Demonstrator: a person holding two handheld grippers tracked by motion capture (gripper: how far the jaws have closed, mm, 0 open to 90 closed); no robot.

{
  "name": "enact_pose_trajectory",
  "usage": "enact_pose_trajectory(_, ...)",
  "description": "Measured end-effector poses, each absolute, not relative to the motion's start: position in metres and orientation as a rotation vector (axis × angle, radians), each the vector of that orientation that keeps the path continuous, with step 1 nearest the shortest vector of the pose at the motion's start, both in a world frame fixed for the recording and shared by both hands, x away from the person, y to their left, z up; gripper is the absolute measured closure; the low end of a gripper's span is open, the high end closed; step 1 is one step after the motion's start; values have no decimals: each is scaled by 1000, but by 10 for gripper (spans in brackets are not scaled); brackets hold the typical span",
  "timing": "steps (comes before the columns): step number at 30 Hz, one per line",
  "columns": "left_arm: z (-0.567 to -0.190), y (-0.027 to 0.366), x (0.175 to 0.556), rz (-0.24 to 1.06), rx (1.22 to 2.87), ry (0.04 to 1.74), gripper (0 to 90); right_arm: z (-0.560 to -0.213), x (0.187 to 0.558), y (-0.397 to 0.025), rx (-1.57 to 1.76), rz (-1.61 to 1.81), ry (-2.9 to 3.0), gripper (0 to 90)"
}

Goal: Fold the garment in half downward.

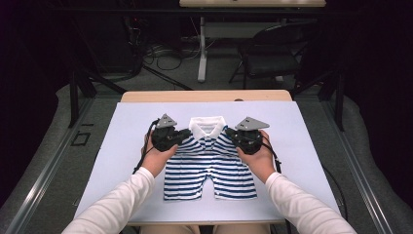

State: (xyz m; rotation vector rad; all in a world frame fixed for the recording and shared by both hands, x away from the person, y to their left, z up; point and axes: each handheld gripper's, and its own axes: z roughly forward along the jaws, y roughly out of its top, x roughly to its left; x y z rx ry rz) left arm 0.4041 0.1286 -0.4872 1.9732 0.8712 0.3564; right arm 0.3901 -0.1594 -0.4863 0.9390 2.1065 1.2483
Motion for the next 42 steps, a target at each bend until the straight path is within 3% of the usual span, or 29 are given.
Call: enact_pose_trajectory(42,-532,150,339,269,1900,876,849,-522,316,-171,936,1323,2139,880)
